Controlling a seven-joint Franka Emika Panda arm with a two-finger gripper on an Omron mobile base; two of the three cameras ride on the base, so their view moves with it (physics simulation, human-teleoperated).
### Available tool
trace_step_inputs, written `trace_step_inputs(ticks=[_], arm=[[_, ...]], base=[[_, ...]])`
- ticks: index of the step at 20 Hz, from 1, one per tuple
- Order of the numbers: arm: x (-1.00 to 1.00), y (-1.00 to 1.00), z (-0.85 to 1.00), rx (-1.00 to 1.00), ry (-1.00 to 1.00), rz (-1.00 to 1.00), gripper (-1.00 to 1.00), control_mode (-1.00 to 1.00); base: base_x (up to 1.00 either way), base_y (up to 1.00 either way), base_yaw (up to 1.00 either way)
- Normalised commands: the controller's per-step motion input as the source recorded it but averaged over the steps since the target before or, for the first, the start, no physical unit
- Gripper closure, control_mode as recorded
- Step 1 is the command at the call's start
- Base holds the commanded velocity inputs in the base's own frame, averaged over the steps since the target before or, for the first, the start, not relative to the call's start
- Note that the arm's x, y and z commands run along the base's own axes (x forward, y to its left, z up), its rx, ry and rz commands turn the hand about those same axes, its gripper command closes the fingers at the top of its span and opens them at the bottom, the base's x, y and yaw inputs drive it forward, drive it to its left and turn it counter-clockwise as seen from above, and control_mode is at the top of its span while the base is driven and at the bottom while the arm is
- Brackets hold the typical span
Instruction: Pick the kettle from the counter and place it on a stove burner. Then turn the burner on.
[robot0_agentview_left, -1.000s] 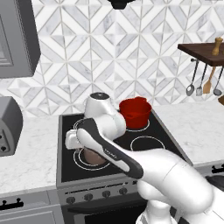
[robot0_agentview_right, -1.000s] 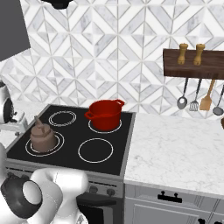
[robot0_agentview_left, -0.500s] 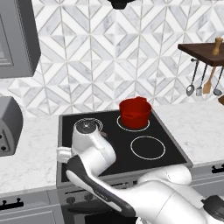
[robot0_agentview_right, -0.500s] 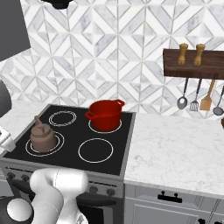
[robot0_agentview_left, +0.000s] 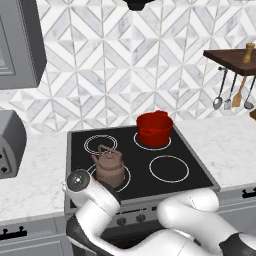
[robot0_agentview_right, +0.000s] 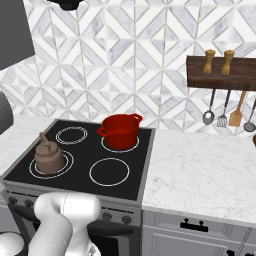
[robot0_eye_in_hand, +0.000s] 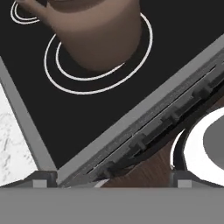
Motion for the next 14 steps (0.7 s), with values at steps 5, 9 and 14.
trace_step_inputs(ticks=[5,9,14], arm=[[-0.33,0.15,-0.22,-0.12,0.0,-0.16,-1.0,-1.0],[-0.25,0.18,0.0,-0.37,0.0,0.02,-1.0,-1.0],[-0.19,0.05,0.03,-0.38,0.0,0.1,-1.0,-1.0]], base=[[0.0,0.0,0.0],[0.0,0.0,0.0],[0.0,0.0,0.0]])
